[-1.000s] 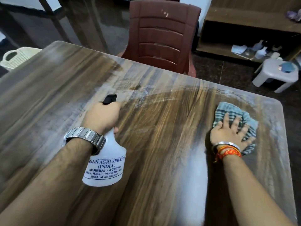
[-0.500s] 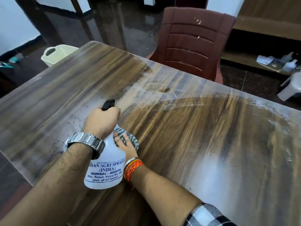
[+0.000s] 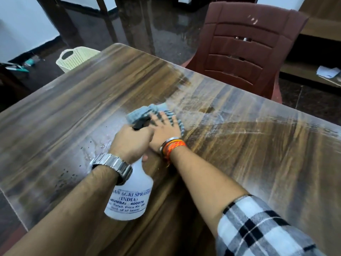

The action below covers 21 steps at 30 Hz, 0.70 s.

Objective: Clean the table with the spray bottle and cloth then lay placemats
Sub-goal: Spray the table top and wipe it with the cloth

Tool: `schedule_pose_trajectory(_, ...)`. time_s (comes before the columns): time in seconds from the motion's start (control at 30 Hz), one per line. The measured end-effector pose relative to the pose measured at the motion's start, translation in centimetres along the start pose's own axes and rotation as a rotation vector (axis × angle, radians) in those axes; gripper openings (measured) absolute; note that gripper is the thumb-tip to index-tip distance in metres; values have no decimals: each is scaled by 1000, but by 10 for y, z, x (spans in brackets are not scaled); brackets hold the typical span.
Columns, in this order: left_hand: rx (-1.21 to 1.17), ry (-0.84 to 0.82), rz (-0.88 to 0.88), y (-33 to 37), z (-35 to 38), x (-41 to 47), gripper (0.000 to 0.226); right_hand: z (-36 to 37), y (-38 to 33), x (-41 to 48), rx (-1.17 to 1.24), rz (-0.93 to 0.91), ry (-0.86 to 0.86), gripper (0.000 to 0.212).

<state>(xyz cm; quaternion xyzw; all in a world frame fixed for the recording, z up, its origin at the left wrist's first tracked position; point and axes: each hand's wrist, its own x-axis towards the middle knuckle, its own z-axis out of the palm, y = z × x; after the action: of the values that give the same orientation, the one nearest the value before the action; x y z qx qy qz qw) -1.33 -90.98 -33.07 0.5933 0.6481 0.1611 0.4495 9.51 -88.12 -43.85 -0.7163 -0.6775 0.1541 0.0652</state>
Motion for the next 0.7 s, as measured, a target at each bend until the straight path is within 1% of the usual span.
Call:
schedule_pose_trajectory(0.07,-9,-21,8,13,12,14,16,-6,37,10,3,124,64,51)
schedule_pose_trajectory(0.17,-65,31,89,32,29,35,20,-13,86,12,32,339,102,51)
schedule_pose_trajectory(0.27,-37,12,151,52,45,50,20,-10,88,9,72,512,156,52)
schedule_pose_trajectory(0.33,17,-33,152,62,51,60,23,-8,73,9,109,573,219,53)
schedule_pose_trajectory(0.37,33,-48,156,68,53,64,31,-7,67,9,119,565,226,53)
schedule_pose_trajectory(0.4,43,-56,165,73,54,69,36,-4,62,10,115,517,207,54)
schedule_pose_trajectory(0.43,53,-64,176,79,57,71,35,-6,58,10,121,447,166,56)
schedule_pose_trajectory(0.47,57,-76,185,84,59,73,29,-8,55,9,157,376,130,63)
schedule_pose_trajectory(0.5,61,-86,184,90,63,72,23,-7,55,9,193,309,126,73)
schedule_pose_trajectory(0.53,66,-96,181,95,67,72,19,-8,54,8,173,279,163,74)
schedule_pose_trajectory(0.57,74,-111,180,99,70,71,17,-10,53,6,72,305,256,65)
schedule_pose_trajectory(0.6,75,-133,181,103,74,70,16,-15,54,5,36,345,268,55)
schedule_pose_trajectory(0.63,76,-149,182,105,76,70,15,-15,56,5,-4,325,280,49)
schedule_pose_trajectory(0.67,81,-154,185,109,78,69,16,-14,59,8,16,250,210,46)
schedule_pose_trajectory(0.7,95,-147,187,112,80,69,16,-13,60,8,84,195,99,46)
